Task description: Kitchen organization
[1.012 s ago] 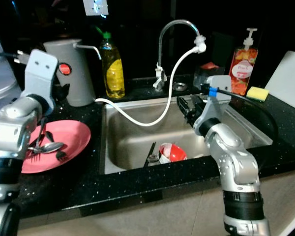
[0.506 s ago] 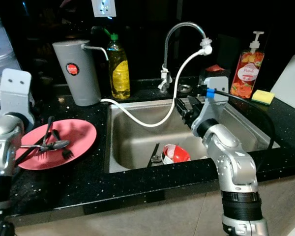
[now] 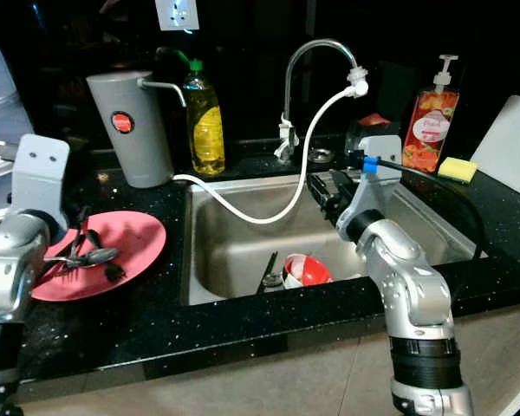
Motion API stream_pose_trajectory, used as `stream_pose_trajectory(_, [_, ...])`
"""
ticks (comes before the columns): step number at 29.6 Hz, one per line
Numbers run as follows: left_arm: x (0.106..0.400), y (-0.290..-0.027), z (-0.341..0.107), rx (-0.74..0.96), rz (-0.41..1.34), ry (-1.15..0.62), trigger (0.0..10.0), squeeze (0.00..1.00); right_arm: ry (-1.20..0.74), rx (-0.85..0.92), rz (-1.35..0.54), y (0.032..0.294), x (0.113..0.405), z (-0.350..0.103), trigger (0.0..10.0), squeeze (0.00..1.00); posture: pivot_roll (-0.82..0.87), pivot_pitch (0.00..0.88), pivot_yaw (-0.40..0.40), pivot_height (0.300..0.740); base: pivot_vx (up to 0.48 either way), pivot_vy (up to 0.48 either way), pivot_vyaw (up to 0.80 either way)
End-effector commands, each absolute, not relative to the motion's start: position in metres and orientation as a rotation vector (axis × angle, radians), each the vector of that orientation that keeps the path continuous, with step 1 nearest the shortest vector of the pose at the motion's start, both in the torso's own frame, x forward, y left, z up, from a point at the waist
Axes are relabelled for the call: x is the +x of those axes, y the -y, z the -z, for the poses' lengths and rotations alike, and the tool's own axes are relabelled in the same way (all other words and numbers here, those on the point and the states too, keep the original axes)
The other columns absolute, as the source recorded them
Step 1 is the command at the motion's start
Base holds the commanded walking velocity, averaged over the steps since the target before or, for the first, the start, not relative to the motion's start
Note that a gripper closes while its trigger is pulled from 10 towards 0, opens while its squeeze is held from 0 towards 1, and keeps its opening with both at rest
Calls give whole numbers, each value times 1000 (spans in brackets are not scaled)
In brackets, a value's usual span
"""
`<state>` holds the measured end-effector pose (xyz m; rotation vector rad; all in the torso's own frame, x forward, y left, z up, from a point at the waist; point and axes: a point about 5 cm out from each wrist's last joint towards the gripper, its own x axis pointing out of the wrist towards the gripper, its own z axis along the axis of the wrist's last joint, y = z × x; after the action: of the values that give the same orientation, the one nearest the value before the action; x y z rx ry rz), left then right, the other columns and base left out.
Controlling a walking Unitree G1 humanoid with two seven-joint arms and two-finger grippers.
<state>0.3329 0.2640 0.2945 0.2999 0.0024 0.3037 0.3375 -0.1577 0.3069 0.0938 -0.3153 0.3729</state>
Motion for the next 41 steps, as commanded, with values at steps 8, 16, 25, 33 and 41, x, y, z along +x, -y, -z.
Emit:
stream_pose_trajectory(8, [330, -240, -262, 155, -128, -121, 10000, 0, 310, 99, -390, 153, 338, -304, 10000, 0, -26, 62, 0, 740, 0, 0, 0])
stream_pose_trajectory(16, [331, -233, -254, 43, -205, -126, 10000, 0, 310, 100, -388, 154, 337, -304, 10000, 0, -31, 61, 1, 740, 0, 0, 0])
stream_pose_trajectory(25, [330, -227, -253, 78, -198, -115, 10000, 0, 311, 100, -387, 154, 337, -304, 10000, 0, -31, 62, 3, 740, 0, 0, 0])
stream_pose_trajectory(33, [311, -229, -255, -116, -535, -11, 10000, 0, 309, 101, -386, 154, 338, -304, 10000, 0, -28, 64, -1, 740, 0, 0, 0])
stream_pose_trajectory(41, [314, -223, -266, -1, -473, 58, 10000, 0, 311, 102, -388, 154, 339, -304, 10000, 0, -29, 62, 0, 740, 0, 0, 0])
